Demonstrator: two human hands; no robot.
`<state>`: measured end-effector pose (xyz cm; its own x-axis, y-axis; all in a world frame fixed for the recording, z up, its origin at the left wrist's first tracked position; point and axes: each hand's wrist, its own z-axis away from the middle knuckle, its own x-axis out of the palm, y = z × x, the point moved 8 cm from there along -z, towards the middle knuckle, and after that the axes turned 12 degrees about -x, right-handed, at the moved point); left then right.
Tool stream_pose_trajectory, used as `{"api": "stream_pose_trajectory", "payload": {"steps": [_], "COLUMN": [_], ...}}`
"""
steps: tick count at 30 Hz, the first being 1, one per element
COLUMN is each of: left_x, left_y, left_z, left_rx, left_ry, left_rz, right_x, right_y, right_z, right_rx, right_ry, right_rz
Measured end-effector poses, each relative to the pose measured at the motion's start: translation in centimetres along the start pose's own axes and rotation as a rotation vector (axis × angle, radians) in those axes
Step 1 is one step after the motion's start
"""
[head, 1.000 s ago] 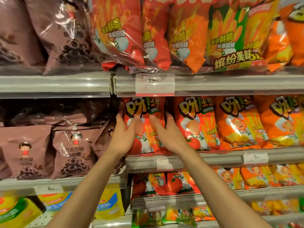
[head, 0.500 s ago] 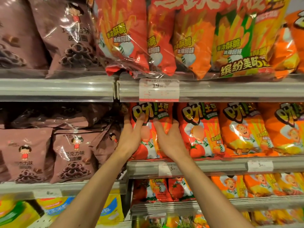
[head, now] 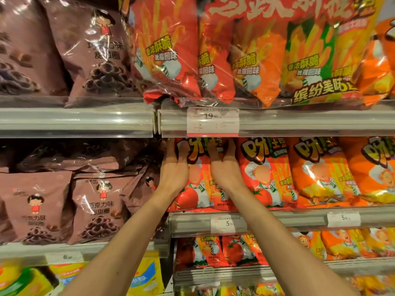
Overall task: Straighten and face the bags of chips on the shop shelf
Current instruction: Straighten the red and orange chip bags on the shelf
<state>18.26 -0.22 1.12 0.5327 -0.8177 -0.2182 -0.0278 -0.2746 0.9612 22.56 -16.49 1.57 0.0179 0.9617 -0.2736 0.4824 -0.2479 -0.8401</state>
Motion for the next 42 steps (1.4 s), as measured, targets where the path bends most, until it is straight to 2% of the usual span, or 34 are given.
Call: {"api": "stream_pose_trajectory", "payload": {"steps": [6, 12, 17, 19, 21, 23, 25, 27, 29, 30, 35, 42], "left_x": [-0.3, -0.1, -0.5, -1.0, -0.9, -0.3, -0.1, -0.1, 0.1, 0.2, 0.3, 1.2], "left_y": [0.0, 0.4, 0.0, -0.3, -0.6, -1.2, -1.4, -1.2, -1.2, -1.2, -1.2, -0.9], "left_z": [-0.1, 0.5, 0.8, 1.9, 3.3, 4.3, 4.6, 4.5, 4.5, 4.5, 4.4, 5.3], "left_rx": [-0.01, 0.072, 0.016, 0.055, 0.105, 0.102, 0.081, 0.065, 0.061, 0.064, 0.043, 0.083], "left_ry": [-0.005, -0.009, -0.01, -0.004, -0.036, -0.078, -0.074, -0.048, -0.031, -0.022, 0.004, 0.02], "left_rz": [-0.04, -0.099, -0.096, -0.114, -0.16, -0.234, -0.26, -0.232, -0.232, -0.238, -0.243, -0.279], "right_x": [-0.2, -0.3, -0.8, -1.5, -3.0, -5.9, -9.2, -11.1, -10.9, -10.5, -11.4, -10.5], "right_y": [0.4, 0.2, -0.5, -0.8, -1.7, -2.6, -2.5, -1.0, 1.4, 2.3, 1.8, 2.7], "right_z": [-0.5, -0.6, 0.1, 1.5, 3.3, 4.6, 5.3, 5.3, 5.4, 5.5, 4.1, 5.7], "right_rx": [0.06, 0.042, 0.031, -0.043, -0.218, -0.42, -0.521, -0.421, -0.257, -0.234, -0.356, -0.348], "right_ry": [0.079, 0.094, -0.022, -0.101, -0.1, 0.019, 0.187, 0.247, 0.152, 0.11, 0.105, 0.098], "right_rz": [-0.1, -0.036, 0.013, 0.081, 0.167, 0.308, 0.533, 0.706, 0.822, 0.867, 0.943, 0.996]}}
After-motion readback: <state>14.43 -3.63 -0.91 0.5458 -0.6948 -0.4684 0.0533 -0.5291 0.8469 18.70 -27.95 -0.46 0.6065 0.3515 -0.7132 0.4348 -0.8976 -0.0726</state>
